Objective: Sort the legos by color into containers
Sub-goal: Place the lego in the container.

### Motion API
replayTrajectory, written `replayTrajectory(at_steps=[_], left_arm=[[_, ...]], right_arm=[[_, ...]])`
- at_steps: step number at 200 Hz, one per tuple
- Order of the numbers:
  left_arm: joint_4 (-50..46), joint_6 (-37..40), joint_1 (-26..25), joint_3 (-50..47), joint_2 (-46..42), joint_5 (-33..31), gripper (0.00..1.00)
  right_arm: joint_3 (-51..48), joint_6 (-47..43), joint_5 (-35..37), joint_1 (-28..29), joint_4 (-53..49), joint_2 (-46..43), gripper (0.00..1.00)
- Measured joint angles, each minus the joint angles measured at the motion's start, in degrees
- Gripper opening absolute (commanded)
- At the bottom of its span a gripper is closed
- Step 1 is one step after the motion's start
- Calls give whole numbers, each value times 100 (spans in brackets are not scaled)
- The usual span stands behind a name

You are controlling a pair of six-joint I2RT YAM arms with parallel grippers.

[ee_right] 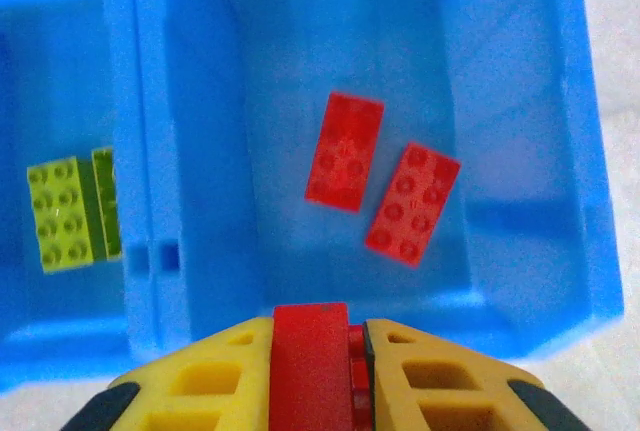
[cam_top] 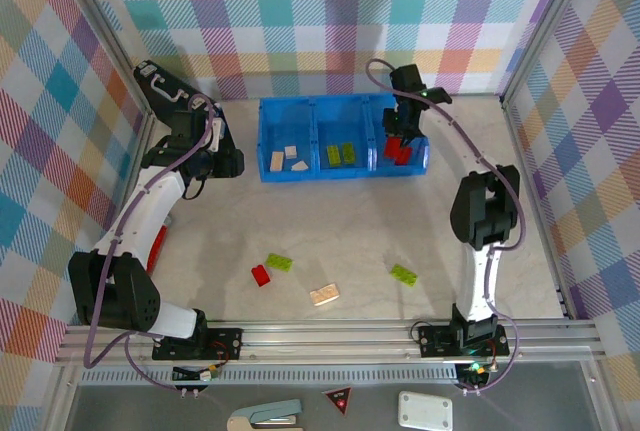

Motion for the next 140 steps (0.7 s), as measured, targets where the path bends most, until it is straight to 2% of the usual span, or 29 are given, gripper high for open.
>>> replayTrajectory(at_steps=[42,140], left_arm=[[0,0,0,-7,70,-24,72],[0,61,0,-9,98,-90,72]], right_arm=[[872,55,-382,-221,-37,863,24],[1639,695,-1067,-256,2,1816,25]])
